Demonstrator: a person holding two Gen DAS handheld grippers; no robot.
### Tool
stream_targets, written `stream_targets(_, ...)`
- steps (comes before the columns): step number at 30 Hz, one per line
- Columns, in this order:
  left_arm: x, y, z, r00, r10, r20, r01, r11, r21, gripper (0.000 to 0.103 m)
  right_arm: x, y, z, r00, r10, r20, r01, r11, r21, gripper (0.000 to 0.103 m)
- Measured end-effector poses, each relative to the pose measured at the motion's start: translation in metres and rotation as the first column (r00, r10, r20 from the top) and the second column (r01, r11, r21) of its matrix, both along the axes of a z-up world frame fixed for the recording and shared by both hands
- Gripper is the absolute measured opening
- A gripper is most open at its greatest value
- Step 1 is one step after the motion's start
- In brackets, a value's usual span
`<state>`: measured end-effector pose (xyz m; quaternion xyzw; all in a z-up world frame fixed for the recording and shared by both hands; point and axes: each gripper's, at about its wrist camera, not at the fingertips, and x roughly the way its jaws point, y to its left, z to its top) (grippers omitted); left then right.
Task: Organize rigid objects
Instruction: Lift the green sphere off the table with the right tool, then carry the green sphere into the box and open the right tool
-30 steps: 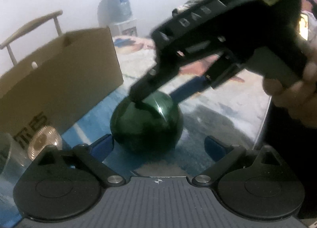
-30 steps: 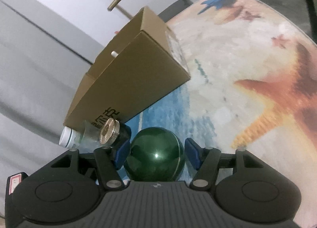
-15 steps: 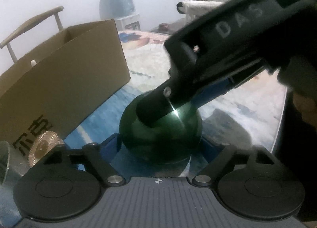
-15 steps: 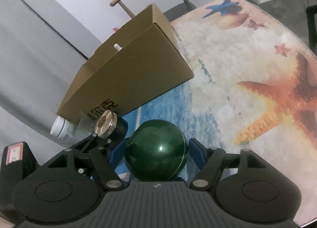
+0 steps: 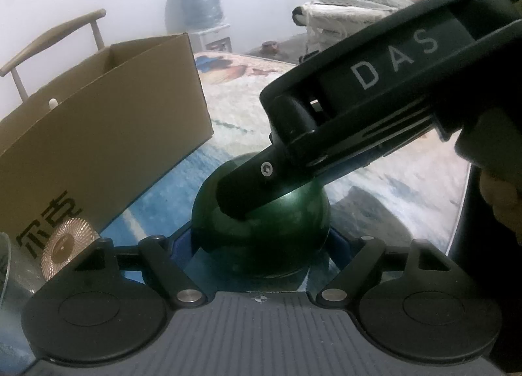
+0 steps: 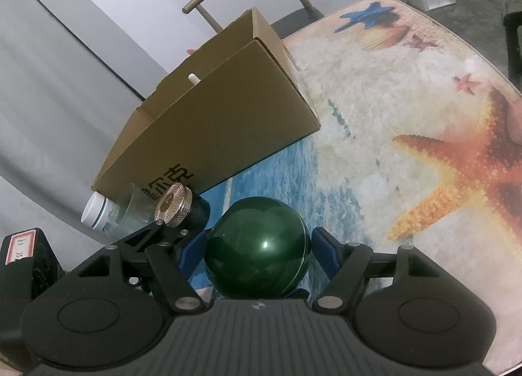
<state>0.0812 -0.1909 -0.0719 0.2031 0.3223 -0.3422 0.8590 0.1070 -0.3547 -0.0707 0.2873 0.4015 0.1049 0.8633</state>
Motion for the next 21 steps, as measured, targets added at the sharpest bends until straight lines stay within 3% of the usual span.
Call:
stream_targets(11,-0.020,0.011,0.027,0.998,0.011,0.069,-0.008,0.999,-0.032,0.081,-0.015,0.012,0.030,0.998,-0.001,0.064,0.003,1.000,-0.030,0.074)
stream_targets(21,-0.041,0.046,0.100,0.968,0.089,0.234,-0.076,0.995,-0.061,0.081,-0.014,0.055,0.112,0.970,0.099,0.220,-0.074,0.990,-0.120,0.074)
